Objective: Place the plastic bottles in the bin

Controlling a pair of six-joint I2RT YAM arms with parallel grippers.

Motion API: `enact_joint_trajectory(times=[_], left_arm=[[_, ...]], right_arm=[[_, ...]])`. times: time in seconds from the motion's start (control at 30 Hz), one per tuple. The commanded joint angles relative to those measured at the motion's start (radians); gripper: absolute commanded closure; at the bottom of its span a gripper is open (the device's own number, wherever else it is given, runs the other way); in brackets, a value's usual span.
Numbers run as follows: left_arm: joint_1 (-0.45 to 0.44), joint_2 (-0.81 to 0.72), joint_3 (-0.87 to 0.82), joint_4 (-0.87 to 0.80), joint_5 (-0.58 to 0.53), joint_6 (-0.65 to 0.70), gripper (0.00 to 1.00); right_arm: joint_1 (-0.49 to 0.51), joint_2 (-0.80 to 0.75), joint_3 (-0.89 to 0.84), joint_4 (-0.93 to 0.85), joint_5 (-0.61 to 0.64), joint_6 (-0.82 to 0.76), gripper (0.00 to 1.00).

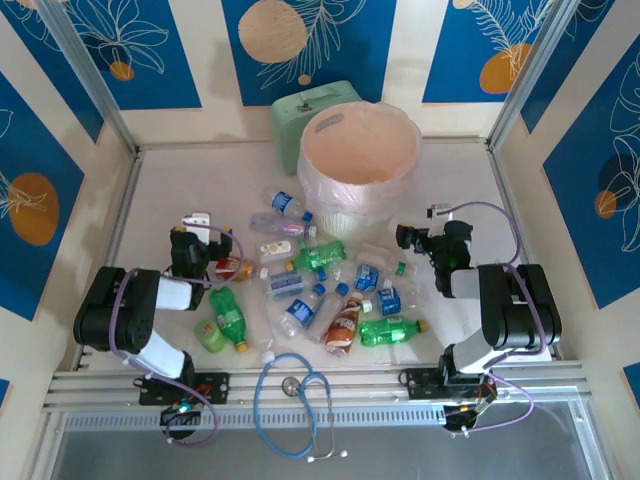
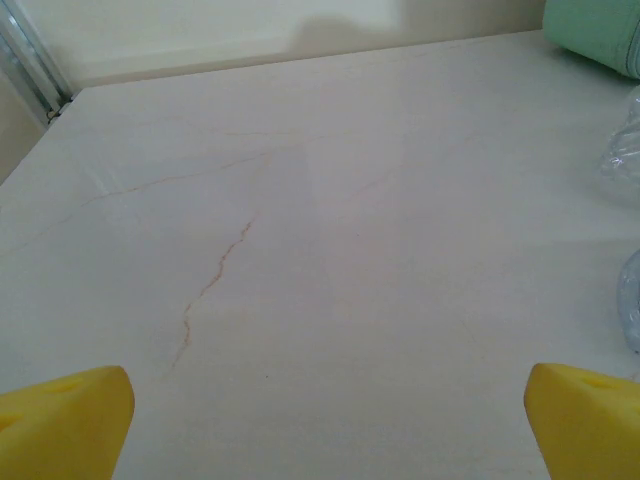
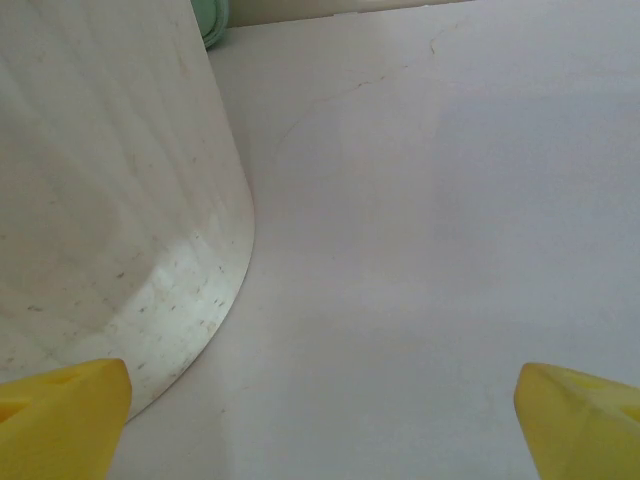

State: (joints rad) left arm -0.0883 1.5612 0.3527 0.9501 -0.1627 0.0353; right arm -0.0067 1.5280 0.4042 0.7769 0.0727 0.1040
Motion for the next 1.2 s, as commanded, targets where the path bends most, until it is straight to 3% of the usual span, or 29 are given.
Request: enact_joint_trajectory(times=[0.0, 0.8, 0.9, 0.97, 1.07, 1.17], left_arm=[[-0.004, 0.006, 0.019, 0.004, 0.022, 0.008, 0.00], [-0.001, 0.006, 0.019, -0.001, 0.023, 0.006, 0.00], [-0.003, 0.004, 0.017, 0.003, 0.023, 0.006, 0.00], [-0.019, -0.036, 0.025, -0.018, -0.037, 0.017, 0.00], [-0.095, -0.235, 0.179, -0.416, -0.263, -0.006, 0.00], [-0.103, -0.405, 0.325, -0.777, -0.284, -0.258, 0.03]], right_arm=[[0.002, -0.006, 0.019, 0.019, -0.011, -0.005, 0.01], [0.004, -0.018, 0.026, 0.011, 0.020, 0.010, 0.01], [0.000, -0.124, 0.113, -0.245, 0.128, 0.062, 0.01], [-0.003, -0.230, 0.234, -0.535, 0.209, 0.150, 0.01], [-0.007, -0.411, 0.399, -0.968, 0.307, 0.413, 0.01], [-0.042, -0.585, 0.321, -1.115, 0.341, 0.737, 0.01]])
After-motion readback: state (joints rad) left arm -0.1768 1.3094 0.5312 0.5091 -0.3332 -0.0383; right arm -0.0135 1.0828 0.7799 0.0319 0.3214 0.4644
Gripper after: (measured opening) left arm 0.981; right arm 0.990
